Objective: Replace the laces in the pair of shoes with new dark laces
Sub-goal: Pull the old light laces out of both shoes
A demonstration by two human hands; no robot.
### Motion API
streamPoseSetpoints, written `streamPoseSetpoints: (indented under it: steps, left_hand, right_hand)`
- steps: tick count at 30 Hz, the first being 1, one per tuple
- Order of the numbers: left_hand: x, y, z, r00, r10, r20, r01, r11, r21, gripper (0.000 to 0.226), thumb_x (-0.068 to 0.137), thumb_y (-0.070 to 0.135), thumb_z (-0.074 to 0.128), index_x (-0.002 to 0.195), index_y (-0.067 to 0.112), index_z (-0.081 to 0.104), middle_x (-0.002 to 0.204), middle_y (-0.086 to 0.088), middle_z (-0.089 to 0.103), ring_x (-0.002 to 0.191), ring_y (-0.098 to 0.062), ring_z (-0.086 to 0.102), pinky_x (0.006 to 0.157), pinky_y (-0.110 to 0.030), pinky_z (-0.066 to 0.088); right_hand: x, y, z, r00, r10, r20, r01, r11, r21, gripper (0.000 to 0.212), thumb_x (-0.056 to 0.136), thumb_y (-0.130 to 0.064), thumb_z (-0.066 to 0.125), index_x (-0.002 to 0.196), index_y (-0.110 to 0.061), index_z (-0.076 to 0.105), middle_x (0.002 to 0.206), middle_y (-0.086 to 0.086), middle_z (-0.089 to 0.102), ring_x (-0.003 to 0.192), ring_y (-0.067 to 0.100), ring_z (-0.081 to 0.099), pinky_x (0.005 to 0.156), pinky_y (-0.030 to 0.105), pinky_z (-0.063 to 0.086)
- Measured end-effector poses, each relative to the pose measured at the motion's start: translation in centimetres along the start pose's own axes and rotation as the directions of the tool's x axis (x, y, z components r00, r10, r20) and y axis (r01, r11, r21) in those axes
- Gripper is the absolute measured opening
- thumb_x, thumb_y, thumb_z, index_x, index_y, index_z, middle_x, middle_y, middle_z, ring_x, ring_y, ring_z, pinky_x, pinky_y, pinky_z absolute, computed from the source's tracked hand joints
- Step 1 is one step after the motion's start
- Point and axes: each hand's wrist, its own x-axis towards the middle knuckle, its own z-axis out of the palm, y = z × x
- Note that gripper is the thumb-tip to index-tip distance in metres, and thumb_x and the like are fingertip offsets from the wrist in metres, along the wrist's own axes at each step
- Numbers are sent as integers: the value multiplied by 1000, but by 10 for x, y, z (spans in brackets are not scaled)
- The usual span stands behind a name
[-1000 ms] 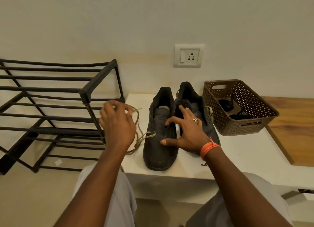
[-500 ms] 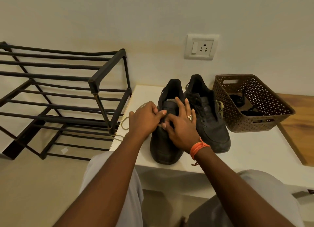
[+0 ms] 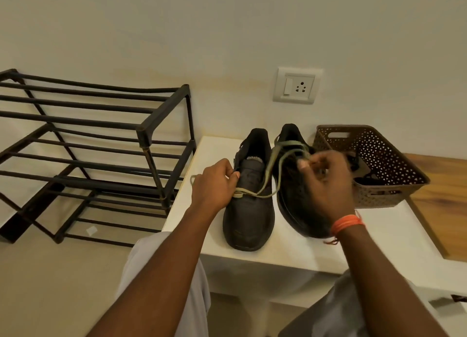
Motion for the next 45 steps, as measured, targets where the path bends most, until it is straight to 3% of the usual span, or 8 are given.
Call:
streamPoseSetpoints:
  steps: [5, 9, 15, 30, 34, 38, 42, 45]
  left_hand:
    - [-1, -4, -2, 1000, -31, -2, 30, 995, -98, 21, 91, 45, 59, 92, 24, 59, 100, 7, 64, 92, -13, 59, 82, -36, 50]
    - [3, -9, 1, 999, -47, 18, 49, 987, -153, 22, 88, 47, 62, 89, 25, 61, 98, 7, 65, 91, -13, 61, 75, -32, 52]
    - [5, -11, 1, 1000, -23, 6, 23, 992, -121, 23, 88, 49, 62, 89, 26, 61, 100, 9, 64, 91, -12, 59, 67, -25, 42]
    - [3, -12, 1, 1000, -9, -21, 6, 991, -135, 19, 89, 46, 61, 89, 27, 60, 104, 7, 65, 94, -12, 60, 71, -28, 45]
    - [3, -12, 1, 1000, -11, -16, 9, 992, -124, 20, 89, 49, 60, 90, 28, 60, 104, 9, 65, 92, -13, 61, 71, -27, 44]
    - [4, -8, 3, 1000, -7, -2, 7, 994, -113, 21, 89, 48, 60, 91, 27, 60, 99, 7, 66, 84, -14, 61, 70, -27, 47]
    - [2, -8, 6, 1000, -8, 8, 9, 988, -152, 19, 90, 44, 61, 93, 26, 59, 99, 6, 66, 81, -15, 62, 76, -29, 53]
    - [1, -10, 5, 1000, -7, 6, 8, 987, -163, 16, 90, 44, 62, 92, 28, 60, 99, 8, 67, 85, -13, 62, 76, -28, 52]
  right_hand:
    - [-17, -28, 49, 892, -306, 333, 327, 945, -6, 24, 87, -28, 67, 106, -17, 58, 100, -1, 58, 92, 13, 53, 82, 30, 48]
    - [-28, -24, 68, 767, -223, 601, 456, 850, -266, 38, 90, -47, 59, 121, -26, 56, 120, -5, 56, 117, 16, 42, 109, 43, 27]
    - [-18, -21, 63, 697, -209, 686, 511, 816, -270, 38, 92, -44, 57, 126, -28, 60, 131, -6, 50, 128, 17, 33, 110, 43, 14]
    - [-29, -16, 77, 791, -289, 539, 537, 751, -384, 20, 93, -31, 56, 100, -16, 66, 118, 6, 54, 121, 28, 43, 105, 47, 23]
    - [-8, 0, 42, 929, -319, 189, 371, 781, -503, 10, 86, -25, 64, 93, -17, 67, 118, 6, 53, 119, 28, 41, 103, 50, 25]
    - [10, 16, 3, 991, -89, -102, 35, 896, -443, 11, 88, -21, 63, 92, -11, 67, 113, 9, 53, 106, 30, 49, 92, 47, 41]
    - [-4, 1, 19, 977, -183, 109, 202, 958, -203, 14, 88, -26, 65, 97, -16, 62, 121, 3, 47, 105, 19, 51, 90, 41, 51]
    - [-21, -10, 48, 884, -277, 377, 389, 883, -262, 34, 84, -38, 66, 114, -22, 62, 143, 5, 38, 135, 26, 31, 111, 46, 26]
